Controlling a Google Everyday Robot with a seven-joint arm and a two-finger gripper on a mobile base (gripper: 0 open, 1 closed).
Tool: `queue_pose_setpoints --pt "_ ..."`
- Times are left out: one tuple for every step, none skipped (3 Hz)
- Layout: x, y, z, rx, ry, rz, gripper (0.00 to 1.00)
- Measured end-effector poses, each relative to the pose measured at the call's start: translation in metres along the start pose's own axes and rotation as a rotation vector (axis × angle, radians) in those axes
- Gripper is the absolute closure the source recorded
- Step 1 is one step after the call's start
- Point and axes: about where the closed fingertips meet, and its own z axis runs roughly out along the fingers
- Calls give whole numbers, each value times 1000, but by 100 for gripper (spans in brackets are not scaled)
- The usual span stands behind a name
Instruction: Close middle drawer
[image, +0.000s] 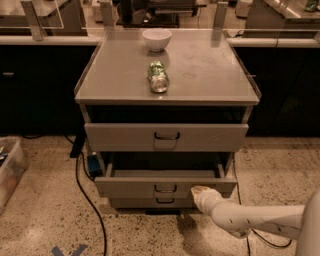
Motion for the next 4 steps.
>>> queue_pose_setpoints --pt "-5 -18 14 83 -38 26 100" --pt "-5 -18 14 82 -38 26 100" --pt "-9 -20 16 34 -29 79 100" --pt "-26 -35 23 -30 -40 141 100"
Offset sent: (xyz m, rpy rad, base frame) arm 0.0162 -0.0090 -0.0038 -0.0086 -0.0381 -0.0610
